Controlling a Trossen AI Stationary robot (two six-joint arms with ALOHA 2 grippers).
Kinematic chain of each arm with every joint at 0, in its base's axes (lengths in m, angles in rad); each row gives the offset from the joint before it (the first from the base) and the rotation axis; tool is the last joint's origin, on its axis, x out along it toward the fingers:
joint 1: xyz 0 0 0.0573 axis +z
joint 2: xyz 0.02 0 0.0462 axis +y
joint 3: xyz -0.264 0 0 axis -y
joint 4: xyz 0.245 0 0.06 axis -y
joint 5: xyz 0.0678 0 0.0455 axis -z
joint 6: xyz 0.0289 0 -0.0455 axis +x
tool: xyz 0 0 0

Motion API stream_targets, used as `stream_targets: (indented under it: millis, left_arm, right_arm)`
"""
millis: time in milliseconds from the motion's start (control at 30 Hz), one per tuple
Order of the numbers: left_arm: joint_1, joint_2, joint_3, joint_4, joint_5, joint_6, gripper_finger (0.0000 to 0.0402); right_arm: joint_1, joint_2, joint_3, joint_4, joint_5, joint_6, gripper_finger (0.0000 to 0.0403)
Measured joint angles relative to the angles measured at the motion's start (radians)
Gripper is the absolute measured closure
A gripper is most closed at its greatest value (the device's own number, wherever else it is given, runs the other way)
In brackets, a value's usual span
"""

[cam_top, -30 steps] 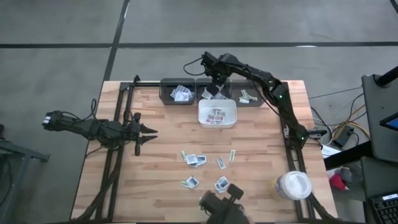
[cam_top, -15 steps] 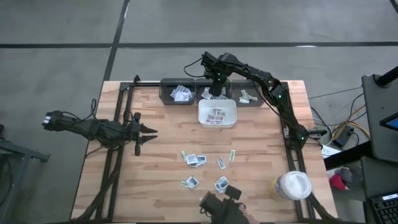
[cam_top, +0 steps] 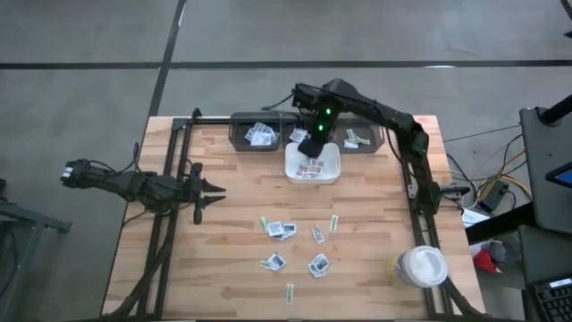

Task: Pick & Place First Aid Supplies
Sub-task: Put the orange ointment pack into the white bin

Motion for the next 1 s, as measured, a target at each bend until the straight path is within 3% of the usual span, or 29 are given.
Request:
stream_targets:
  millis: [267,600,733,1000]
  left_arm:
    - [0.000,0.000,0.000,-0.041,0.000,-0.008,0.0307]
    - [0.000,0.000,0.000,-0.047,0.000,0.003,0.0307]
    - [0.000,0.000,0.000,-0.047,0.000,0.003,0.0307]
    - [0.000,0.000,0.000,-0.046,0.000,0.004,0.0307]
  right_arm:
    - [0.255,-0.077,-0.001,0.003,0.012,0.153,0.0339]
    - [0.538,-0.058,-0.034,0.025,0.222,0.435,0.0322]
    - [0.608,-0.048,-0.093,0.037,0.320,0.535,0.0310]
    - [0.643,-0.043,-0.300,0.136,0.343,0.566,0.0277]
